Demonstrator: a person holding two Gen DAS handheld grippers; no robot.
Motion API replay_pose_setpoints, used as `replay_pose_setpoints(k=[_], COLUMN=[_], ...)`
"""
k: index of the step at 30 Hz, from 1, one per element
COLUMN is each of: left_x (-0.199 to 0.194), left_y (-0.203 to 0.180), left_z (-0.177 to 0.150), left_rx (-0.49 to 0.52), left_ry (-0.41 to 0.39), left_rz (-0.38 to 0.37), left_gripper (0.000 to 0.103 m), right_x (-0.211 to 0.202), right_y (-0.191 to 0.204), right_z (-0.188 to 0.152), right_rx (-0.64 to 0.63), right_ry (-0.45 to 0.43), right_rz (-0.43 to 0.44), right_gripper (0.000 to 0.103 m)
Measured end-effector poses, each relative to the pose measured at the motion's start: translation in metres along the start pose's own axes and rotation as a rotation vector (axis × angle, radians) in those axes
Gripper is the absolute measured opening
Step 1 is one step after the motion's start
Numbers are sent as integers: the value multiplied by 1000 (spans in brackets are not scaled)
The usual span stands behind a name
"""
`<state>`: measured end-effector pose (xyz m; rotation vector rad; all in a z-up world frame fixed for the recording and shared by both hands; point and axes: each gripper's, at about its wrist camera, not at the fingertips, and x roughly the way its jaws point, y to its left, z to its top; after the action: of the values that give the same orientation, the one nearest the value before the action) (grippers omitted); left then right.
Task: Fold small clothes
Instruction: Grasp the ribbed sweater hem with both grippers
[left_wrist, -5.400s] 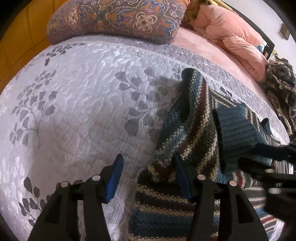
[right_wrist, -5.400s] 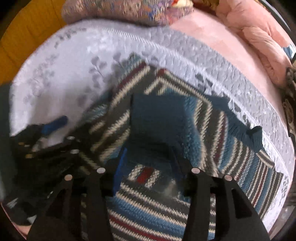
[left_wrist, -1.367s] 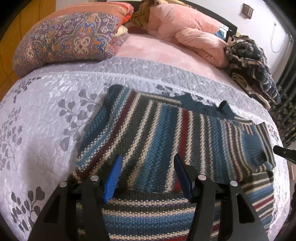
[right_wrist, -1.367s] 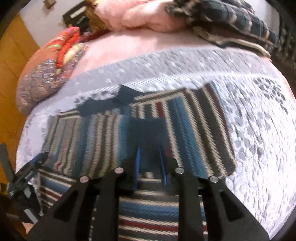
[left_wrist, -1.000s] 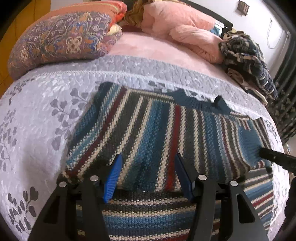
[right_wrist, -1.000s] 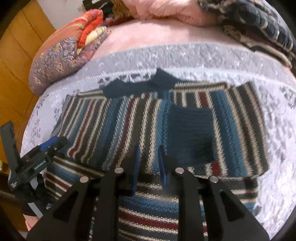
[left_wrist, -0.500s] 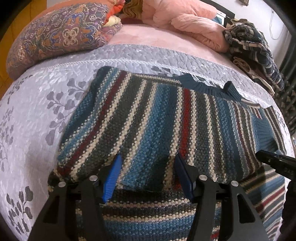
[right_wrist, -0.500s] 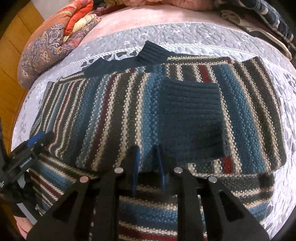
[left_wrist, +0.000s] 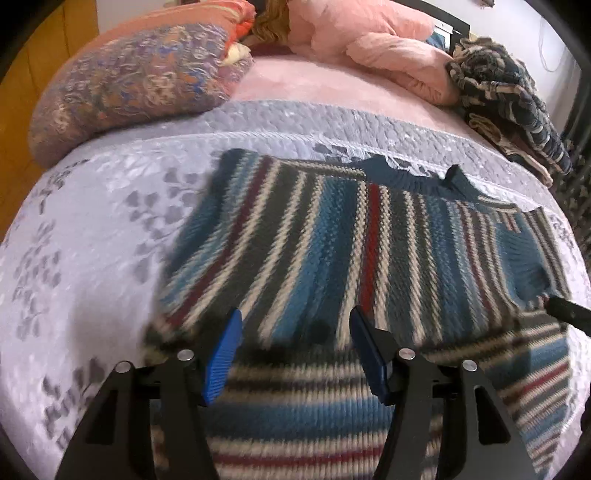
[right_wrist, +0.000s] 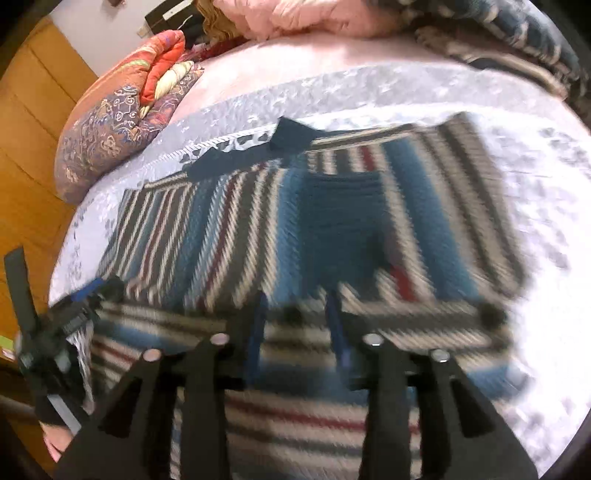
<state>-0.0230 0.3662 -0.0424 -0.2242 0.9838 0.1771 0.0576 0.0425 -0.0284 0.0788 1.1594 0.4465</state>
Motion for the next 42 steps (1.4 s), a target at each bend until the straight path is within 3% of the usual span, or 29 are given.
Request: replay_pose_setpoints(k=[3, 8, 12, 17, 24, 29, 31, 33, 34, 36, 39, 42], left_x=[-30, -71, -87, -94, -93, -85, -87, -88, -88, -87, -89, -97], left_y=[19, 56, 79, 92, 78, 62, 54, 51, 50, 47, 44, 49], left_z=[-24, -85, -121, -154, -189, -210, -212, -212, -212, -213, -215, -210], left_rx=[-14, 26, 18, -19, -28, -60, -36, -58, -80, -104, -139, -180], left_ry=[12, 97, 178, 264, 355, 418, 410, 415, 423, 437, 436, 398], left_rz=[-24, 132, 179, 134, 28, -54, -50, -80, -104, -135, -167, -208], left_gripper=[65, 68, 70, 70, 70, 69, 63, 45, 41, 23, 12, 10], right_x=[-38, -85, -99, -95, -92, -92, -88, -85, -84, -81, -84, -96], right_y=[-20, -56, -74, -81, -88, -81, -79, -78, -79, -80, -79, -80], right_z=[-38, -120, -176, -219, -248, -259, -258, -258, -258, -257, -255, -249], right_rx=[22, 73, 130, 172, 230, 212, 219, 215, 217, 235, 238, 255], right_ry=[22, 73, 125, 195, 245, 243, 247, 254, 255, 257, 246, 219], right_rz=[0, -39, -41, -20, 11, 39, 60, 63, 65, 98, 127, 198], right_gripper=[38, 47, 50, 50, 50, 42, 35, 30, 24, 13, 10, 9])
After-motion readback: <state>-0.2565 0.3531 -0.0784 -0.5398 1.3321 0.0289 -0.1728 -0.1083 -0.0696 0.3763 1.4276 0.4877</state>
